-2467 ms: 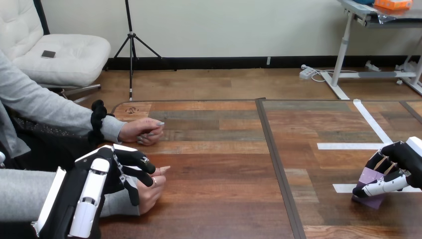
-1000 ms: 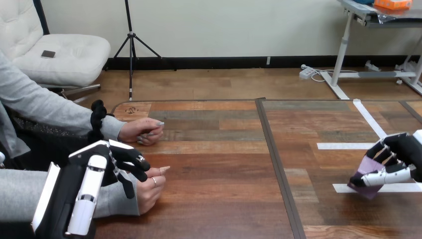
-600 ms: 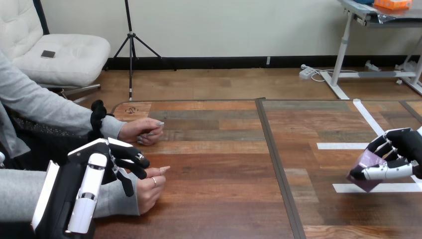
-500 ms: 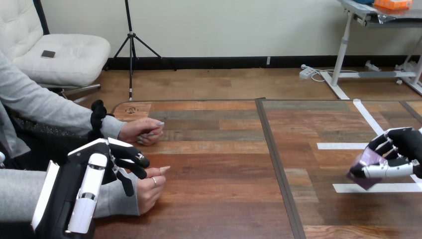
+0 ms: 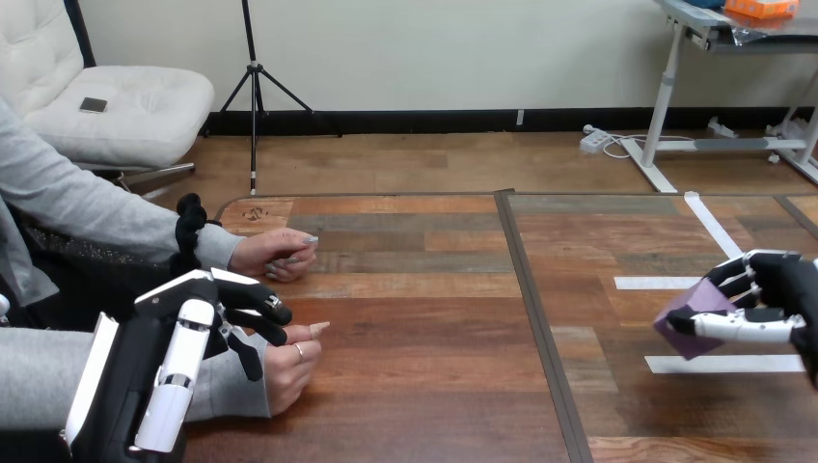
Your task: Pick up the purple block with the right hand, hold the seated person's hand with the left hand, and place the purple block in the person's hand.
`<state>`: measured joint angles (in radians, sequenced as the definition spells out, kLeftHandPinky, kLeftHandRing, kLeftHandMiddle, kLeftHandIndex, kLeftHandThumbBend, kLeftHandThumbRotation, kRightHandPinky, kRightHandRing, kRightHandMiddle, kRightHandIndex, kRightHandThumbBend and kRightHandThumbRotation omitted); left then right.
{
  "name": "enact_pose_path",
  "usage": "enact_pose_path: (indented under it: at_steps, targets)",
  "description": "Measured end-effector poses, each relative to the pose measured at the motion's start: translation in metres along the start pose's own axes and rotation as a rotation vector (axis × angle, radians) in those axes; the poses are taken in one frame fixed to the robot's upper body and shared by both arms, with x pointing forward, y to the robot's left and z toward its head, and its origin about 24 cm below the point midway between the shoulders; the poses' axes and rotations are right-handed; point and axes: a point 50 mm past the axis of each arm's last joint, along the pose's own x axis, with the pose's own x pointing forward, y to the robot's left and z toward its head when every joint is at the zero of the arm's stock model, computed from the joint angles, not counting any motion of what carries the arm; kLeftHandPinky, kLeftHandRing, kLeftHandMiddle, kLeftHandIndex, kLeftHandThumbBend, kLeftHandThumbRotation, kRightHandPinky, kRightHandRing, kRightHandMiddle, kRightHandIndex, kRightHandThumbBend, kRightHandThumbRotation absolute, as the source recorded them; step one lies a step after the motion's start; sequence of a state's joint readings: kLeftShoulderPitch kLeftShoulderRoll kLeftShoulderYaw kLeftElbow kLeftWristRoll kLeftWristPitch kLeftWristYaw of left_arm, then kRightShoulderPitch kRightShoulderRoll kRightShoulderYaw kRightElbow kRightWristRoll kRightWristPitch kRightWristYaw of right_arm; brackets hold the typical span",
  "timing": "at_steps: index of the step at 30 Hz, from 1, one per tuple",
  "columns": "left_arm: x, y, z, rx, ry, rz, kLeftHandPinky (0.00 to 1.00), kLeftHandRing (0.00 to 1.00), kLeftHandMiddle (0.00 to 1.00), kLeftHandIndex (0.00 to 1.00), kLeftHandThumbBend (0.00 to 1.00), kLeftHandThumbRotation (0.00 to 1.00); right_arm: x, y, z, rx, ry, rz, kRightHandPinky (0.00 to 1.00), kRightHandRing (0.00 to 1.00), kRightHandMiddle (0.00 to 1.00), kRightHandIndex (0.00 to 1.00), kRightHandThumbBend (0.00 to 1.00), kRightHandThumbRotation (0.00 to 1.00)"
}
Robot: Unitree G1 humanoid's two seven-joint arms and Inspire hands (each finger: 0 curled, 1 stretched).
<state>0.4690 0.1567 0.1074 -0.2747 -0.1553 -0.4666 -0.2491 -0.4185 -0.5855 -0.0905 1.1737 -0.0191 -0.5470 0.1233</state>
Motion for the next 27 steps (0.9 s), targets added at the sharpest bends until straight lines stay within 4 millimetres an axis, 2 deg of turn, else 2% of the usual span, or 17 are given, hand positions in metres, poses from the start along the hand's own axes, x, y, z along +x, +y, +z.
enact_pose_path:
  at_steps: [9, 18, 27]
  targets:
    - [-0.001, 0.001, -0.002, 0.031, 0.01, -0.006, 0.26, 0.47, 0.52, 0.48, 0.0, 0.89, -0.004, 0.013, -0.005, 0.106, -0.016, 0.003, 0.35, 0.37, 0.4, 0.41, 0.88, 0.0]
    - [-0.001, 0.005, -0.006, 0.073, 0.027, -0.038, 0.3, 0.5, 0.54, 0.5, 0.0, 0.86, -0.004, 0.022, -0.006, 0.193, -0.02, -0.019, 0.32, 0.35, 0.39, 0.42, 0.87, 0.0]
    - [-0.001, 0.008, -0.01, 0.1, 0.018, -0.064, 0.36, 0.53, 0.56, 0.53, 0.23, 0.7, -0.005, 0.028, -0.009, 0.299, -0.016, -0.049, 0.32, 0.36, 0.41, 0.43, 0.87, 0.0]
